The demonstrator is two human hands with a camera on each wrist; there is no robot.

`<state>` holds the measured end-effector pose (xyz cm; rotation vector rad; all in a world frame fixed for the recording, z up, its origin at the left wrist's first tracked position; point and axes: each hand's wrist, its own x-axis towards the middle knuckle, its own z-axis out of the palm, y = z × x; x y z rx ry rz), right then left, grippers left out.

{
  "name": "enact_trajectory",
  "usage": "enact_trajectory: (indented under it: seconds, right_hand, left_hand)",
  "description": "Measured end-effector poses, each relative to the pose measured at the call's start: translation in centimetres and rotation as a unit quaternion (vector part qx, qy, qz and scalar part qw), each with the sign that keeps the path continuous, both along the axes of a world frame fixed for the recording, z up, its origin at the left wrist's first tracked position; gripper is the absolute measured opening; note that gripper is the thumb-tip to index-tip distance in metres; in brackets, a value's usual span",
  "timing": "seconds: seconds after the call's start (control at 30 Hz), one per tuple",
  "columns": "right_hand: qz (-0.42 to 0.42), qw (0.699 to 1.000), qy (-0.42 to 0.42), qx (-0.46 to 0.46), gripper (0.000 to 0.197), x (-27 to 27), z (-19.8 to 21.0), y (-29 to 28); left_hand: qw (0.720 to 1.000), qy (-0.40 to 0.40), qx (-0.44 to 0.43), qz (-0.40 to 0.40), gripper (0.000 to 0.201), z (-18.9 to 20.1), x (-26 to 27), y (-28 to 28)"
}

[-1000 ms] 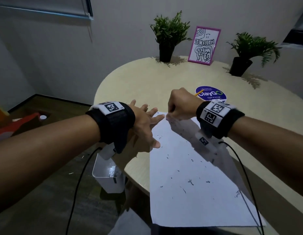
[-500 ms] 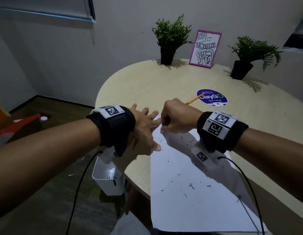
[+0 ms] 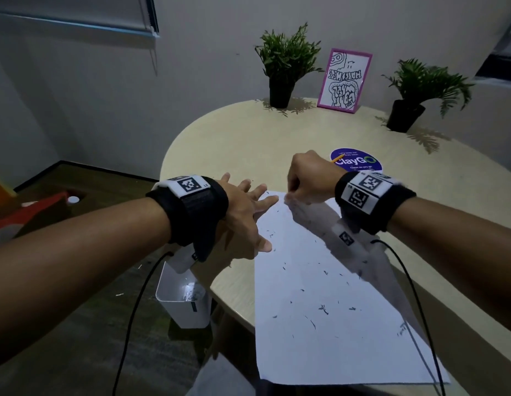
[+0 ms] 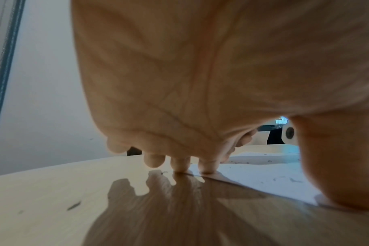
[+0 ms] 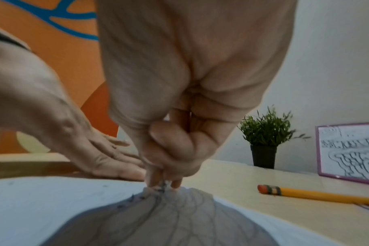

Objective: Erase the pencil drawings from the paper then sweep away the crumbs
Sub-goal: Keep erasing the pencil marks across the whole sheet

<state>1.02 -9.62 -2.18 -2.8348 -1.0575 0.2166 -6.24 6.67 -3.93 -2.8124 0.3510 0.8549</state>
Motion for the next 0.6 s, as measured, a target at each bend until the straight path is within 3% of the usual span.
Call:
enact_trajectory:
  seconds: [0.2, 0.47, 0.6]
  right_hand:
    - [0.080, 0.996, 0.041, 0.000, 0.018, -3.4, -0.5, 0.2]
    - [-0.002, 1.000, 0.017, 0.017, 0.018, -0.8, -0.6, -0.9]
    - [-0.014, 1.000, 0.022, 0.015, 0.016, -1.0, -0.6, -0.8]
  left_hand:
    - [1.000, -0.002, -0.005, -0.002, 0.107, 0.2, -0.2, 0.0]
    - [1.000, -0.013, -0.019, -0.010, 0.110, 0.0, 0.1, 0.4]
    - [0.988, -0.065, -0.141, -0.005, 0.094, 1.1, 0.3, 0.1]
